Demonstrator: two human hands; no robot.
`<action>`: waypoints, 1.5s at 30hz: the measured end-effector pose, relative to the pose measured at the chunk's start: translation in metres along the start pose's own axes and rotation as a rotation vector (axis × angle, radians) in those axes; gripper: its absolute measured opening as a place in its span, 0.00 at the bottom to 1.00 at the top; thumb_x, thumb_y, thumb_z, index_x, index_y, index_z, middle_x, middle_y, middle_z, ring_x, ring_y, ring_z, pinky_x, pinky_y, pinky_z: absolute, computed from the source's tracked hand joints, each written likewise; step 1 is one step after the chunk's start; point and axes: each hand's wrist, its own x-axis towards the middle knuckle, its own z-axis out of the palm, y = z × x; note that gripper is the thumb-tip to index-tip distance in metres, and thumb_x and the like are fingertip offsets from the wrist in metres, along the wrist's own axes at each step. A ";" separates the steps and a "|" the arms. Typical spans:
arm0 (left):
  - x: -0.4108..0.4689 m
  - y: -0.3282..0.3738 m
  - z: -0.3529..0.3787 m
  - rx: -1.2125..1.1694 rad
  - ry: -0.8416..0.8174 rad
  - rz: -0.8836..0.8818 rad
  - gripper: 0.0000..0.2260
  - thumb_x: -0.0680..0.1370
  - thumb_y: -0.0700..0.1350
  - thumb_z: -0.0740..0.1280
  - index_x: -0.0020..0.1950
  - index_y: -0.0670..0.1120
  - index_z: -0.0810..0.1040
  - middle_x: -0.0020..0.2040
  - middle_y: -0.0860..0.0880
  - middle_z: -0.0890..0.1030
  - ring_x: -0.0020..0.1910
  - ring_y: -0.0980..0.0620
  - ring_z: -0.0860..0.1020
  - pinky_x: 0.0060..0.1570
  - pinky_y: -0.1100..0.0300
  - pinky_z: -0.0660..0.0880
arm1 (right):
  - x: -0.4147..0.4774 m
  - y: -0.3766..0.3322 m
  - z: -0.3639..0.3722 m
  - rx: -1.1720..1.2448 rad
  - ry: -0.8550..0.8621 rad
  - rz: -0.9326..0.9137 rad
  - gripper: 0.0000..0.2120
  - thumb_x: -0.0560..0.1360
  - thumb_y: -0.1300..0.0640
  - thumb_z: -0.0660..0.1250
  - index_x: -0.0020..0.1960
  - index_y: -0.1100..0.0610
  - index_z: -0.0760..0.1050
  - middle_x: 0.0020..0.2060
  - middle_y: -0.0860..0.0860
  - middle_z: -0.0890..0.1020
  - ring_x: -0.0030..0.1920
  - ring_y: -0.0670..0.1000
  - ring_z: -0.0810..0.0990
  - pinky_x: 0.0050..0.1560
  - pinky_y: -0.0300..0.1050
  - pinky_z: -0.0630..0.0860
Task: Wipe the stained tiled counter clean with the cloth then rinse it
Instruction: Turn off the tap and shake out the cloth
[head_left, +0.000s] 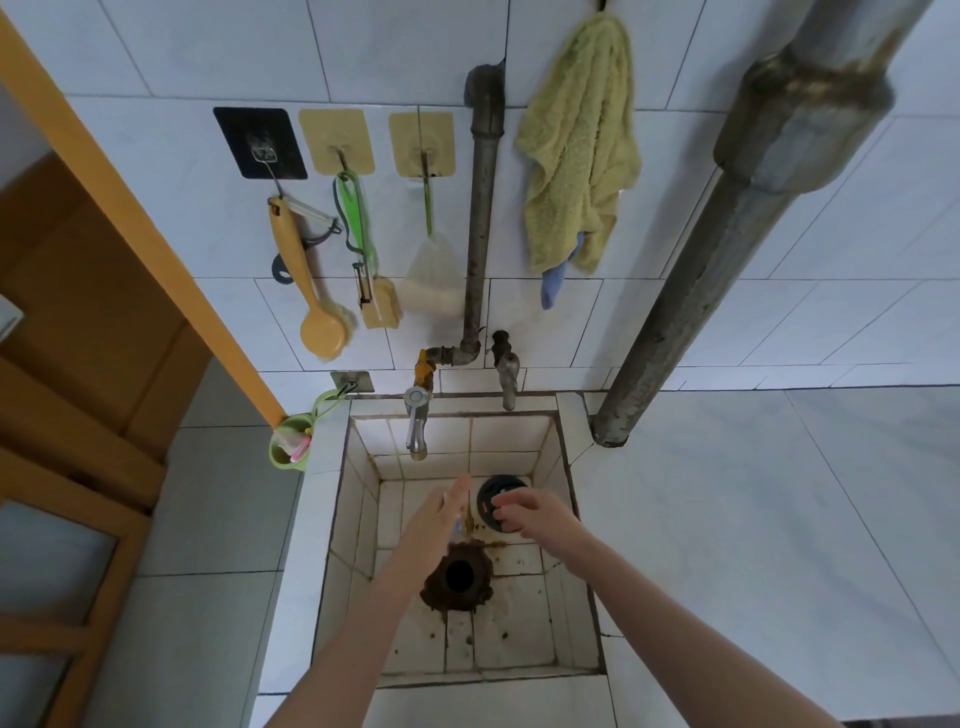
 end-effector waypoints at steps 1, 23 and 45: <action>-0.001 0.005 0.001 -0.121 -0.023 -0.065 0.15 0.79 0.56 0.56 0.43 0.46 0.71 0.38 0.48 0.73 0.36 0.51 0.72 0.38 0.60 0.70 | -0.003 -0.003 0.002 0.020 -0.010 -0.026 0.13 0.78 0.57 0.61 0.62 0.55 0.74 0.56 0.50 0.78 0.58 0.49 0.76 0.56 0.40 0.72; -0.012 0.040 -0.022 -0.470 -0.186 -0.205 0.19 0.71 0.46 0.72 0.59 0.42 0.73 0.55 0.42 0.78 0.53 0.43 0.78 0.48 0.47 0.79 | -0.017 -0.028 -0.009 0.352 0.101 -0.042 0.18 0.75 0.72 0.58 0.63 0.62 0.70 0.55 0.58 0.77 0.53 0.56 0.79 0.50 0.46 0.80; -0.005 0.060 -0.027 0.245 -0.148 0.176 0.13 0.69 0.44 0.74 0.49 0.44 0.75 0.46 0.47 0.79 0.36 0.54 0.78 0.36 0.66 0.77 | -0.019 -0.039 -0.053 0.203 0.134 -0.072 0.09 0.68 0.65 0.74 0.47 0.60 0.77 0.50 0.60 0.80 0.49 0.57 0.83 0.52 0.50 0.81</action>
